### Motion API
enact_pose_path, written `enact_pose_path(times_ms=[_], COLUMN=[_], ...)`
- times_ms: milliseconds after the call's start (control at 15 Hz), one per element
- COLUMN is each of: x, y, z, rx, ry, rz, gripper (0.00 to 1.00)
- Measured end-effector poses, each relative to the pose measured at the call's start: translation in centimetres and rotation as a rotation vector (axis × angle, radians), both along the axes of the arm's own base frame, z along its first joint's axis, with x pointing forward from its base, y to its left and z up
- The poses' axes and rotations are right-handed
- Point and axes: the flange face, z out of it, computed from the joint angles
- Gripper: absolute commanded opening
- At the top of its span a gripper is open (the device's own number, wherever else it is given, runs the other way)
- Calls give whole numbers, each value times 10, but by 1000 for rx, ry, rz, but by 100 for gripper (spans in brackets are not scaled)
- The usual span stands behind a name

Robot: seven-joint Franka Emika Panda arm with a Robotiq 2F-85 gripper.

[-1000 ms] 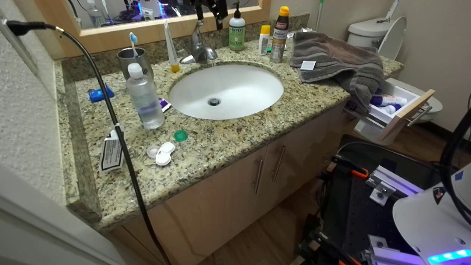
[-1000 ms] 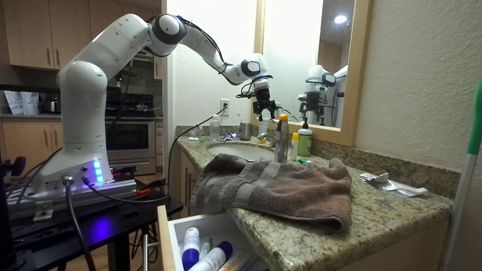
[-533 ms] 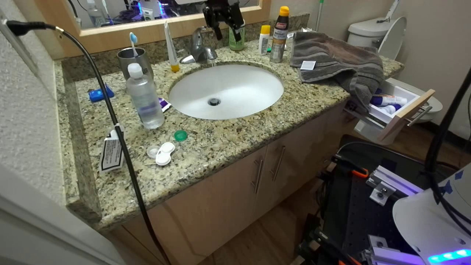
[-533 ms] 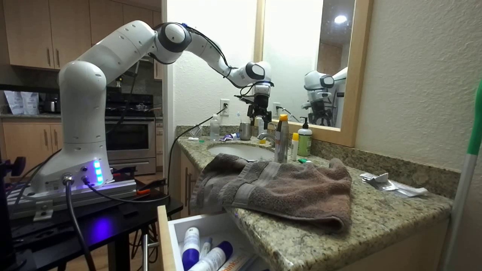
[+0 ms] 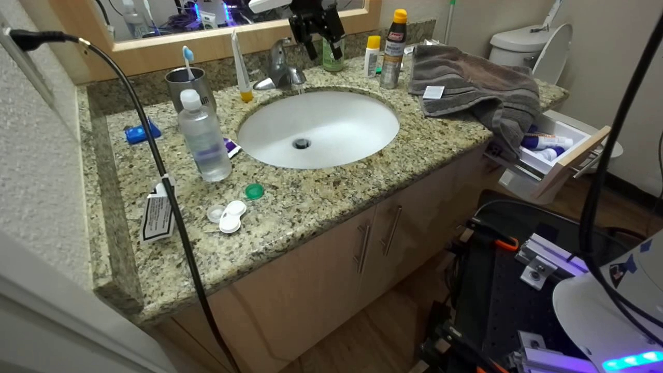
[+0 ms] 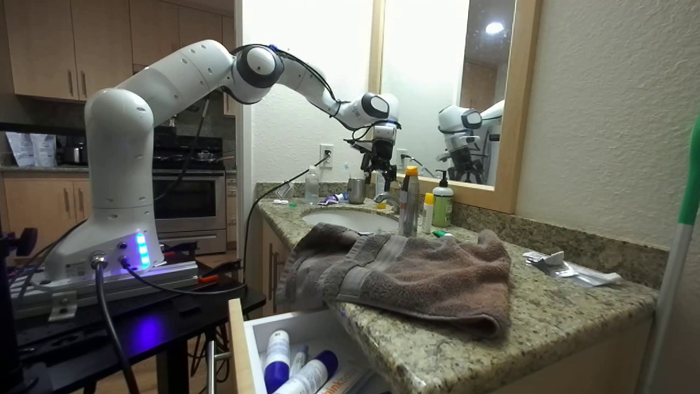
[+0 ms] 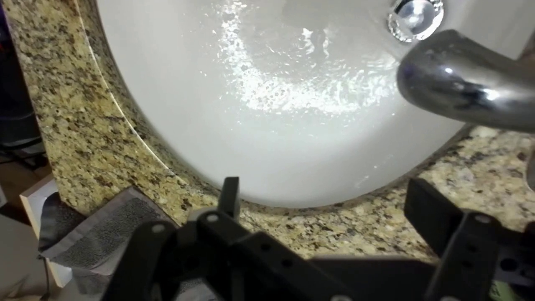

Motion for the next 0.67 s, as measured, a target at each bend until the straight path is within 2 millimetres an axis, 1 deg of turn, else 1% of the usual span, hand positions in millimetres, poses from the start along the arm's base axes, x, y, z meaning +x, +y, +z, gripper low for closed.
enact_pose_path(times_ms=[67, 200, 333, 400, 467, 533, 667], x=[4, 13, 16, 16, 16, 16, 17], y=[-3, -11, -18, -18, -18, -17, -15], z=[9, 36, 67, 78, 84, 84, 76], rx=[-15, -45, -54, -43, -43, -44, -38], ry=[-40, -148, -251, -278, -285, -284, -270], rz=[-5, -11, -13, -9, -9, -9, -2], gripper=[100, 100, 100, 100, 100, 100, 100])
